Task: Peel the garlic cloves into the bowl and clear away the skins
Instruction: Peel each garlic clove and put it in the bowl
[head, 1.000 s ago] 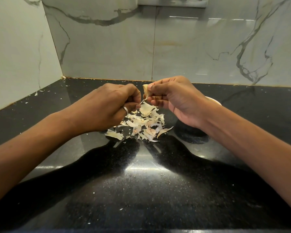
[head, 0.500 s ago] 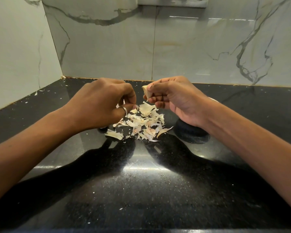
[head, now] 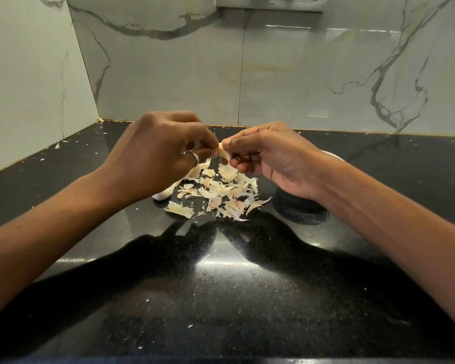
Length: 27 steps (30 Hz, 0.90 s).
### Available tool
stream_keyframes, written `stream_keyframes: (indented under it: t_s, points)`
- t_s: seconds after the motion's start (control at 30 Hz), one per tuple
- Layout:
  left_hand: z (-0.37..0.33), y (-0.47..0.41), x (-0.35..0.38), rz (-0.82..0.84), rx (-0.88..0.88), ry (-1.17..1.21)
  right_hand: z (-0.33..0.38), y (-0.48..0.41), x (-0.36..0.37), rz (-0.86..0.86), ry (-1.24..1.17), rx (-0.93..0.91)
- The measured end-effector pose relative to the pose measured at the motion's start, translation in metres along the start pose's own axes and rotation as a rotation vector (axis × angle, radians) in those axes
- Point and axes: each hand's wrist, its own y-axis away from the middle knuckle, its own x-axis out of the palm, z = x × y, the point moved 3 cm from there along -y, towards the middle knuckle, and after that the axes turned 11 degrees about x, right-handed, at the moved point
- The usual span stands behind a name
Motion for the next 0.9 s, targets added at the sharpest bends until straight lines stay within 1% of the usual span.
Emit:
stream_keyframes:
  t_s: [0.3, 0.67, 0.8, 0.9]
  points:
    - [0.0019, 0.0006, 0.0042, 0.05, 0.015, 0.004, -0.0005, 0.0009, 0.0006, 0.011, 0.05, 0.006]
    - [-0.0003, 0.0017, 0.008, 0.131, 0.072, -0.082, 0.0003, 0.0012, 0.0018, 0.025, 0.043, 0.008]
    - [-0.0013, 0.002, 0.0087, 0.152, 0.042, -0.131, 0.0006, -0.0005, 0.0025, 0.037, -0.001, 0.009]
    - [-0.0019, 0.0021, 0.0094, 0.149, 0.013, -0.135, 0.0004, -0.0019, 0.0017, 0.014, -0.012, 0.005]
